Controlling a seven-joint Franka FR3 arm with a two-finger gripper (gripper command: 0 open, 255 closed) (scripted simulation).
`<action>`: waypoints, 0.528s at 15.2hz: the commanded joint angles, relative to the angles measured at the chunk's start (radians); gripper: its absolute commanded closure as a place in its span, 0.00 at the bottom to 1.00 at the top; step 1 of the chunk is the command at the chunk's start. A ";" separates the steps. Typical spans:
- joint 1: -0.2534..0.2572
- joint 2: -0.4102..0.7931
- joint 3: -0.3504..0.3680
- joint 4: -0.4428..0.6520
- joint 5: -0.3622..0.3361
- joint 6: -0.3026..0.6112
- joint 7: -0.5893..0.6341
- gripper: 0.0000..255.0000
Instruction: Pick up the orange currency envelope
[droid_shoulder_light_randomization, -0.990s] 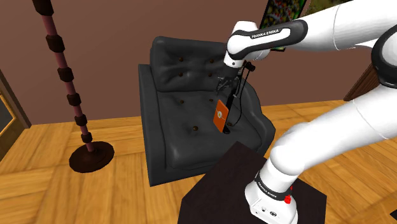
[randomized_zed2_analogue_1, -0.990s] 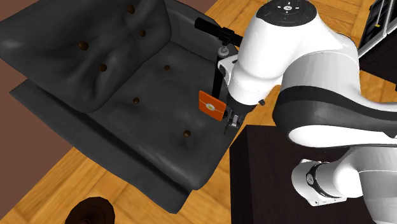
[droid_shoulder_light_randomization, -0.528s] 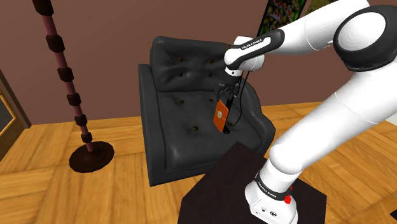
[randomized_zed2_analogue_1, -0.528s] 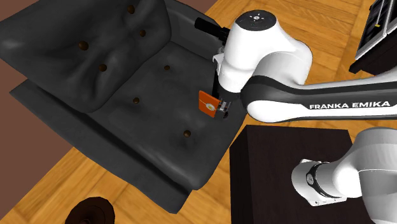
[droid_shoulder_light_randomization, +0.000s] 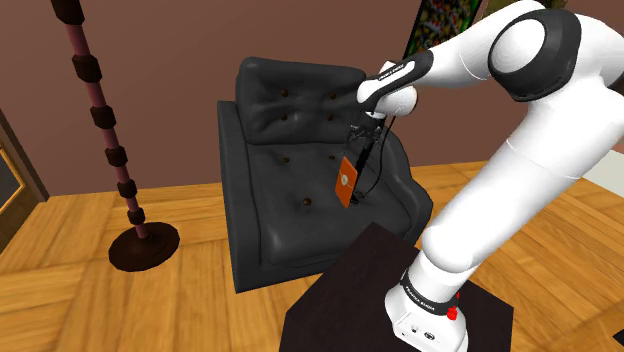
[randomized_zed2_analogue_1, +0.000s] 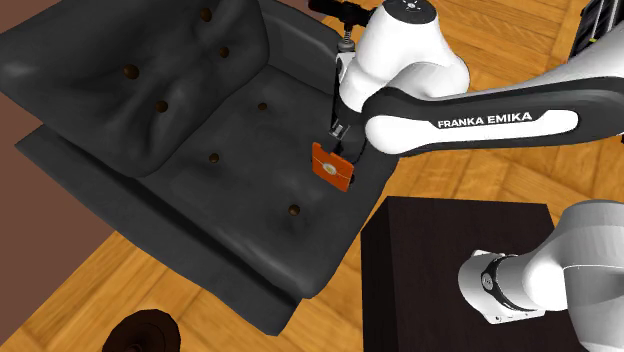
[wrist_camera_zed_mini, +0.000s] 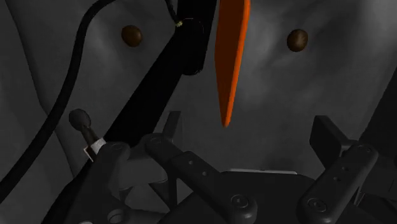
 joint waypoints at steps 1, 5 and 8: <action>0.006 0.135 -0.008 -0.013 0.024 -0.047 -0.010 0.00; 0.005 0.180 -0.006 -0.026 0.058 0.006 -0.036 0.00; 0.004 0.211 -0.001 -0.032 0.083 0.040 -0.055 0.00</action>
